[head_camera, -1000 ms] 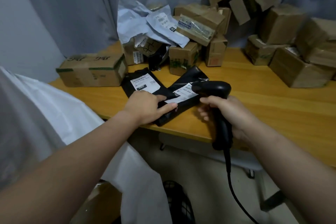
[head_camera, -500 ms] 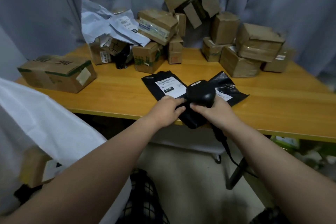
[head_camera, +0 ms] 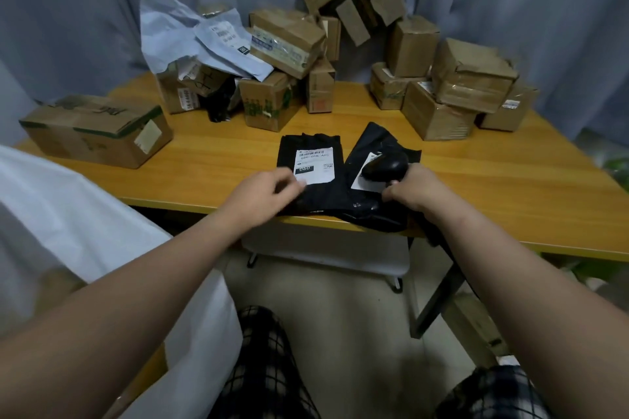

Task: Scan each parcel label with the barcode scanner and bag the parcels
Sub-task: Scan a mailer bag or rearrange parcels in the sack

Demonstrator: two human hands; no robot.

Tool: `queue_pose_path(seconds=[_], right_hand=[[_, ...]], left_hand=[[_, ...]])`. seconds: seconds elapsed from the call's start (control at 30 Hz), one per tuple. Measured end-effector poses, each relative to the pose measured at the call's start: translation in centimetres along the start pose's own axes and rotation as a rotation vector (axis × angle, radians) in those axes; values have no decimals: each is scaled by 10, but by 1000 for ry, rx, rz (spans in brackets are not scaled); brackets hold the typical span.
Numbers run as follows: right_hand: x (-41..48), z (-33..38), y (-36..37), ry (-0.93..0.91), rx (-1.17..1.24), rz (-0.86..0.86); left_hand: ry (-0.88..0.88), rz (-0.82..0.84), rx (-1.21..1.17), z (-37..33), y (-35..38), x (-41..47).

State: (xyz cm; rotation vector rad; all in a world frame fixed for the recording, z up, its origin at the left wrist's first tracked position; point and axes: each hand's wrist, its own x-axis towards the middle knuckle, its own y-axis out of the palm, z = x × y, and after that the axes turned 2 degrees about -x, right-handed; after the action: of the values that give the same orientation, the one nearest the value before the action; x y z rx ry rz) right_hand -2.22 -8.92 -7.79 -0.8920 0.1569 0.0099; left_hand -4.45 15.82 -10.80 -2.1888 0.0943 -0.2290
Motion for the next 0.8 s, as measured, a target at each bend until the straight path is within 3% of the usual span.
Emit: queue_pose_path(seconds=[0.07, 0.13, 0.2, 0.27, 0.4, 0.57, 0.8], right_hand=[[-2, 10, -2, -29, 106, -39], [-8, 21, -3, -38, 274, -12], [-17, 30, 2, 11, 461, 97], [-22, 31, 14, 67, 579, 164], [-22, 23, 33, 70, 674, 52], [-23, 9, 34, -15, 541, -21], [-31, 1, 19, -58, 636, -24]], left_hand=[[-227, -90, 42, -1, -1, 17], [-423, -7, 88, -3, -1, 38], [-489, 97, 71, -6, 3, 56], [-513, 151, 108, -9, 9, 71], [-585, 205, 63, -23, 11, 82], [-589, 57, -47, -20, 5, 72], [-395, -272, -695, -17, 2, 41]])
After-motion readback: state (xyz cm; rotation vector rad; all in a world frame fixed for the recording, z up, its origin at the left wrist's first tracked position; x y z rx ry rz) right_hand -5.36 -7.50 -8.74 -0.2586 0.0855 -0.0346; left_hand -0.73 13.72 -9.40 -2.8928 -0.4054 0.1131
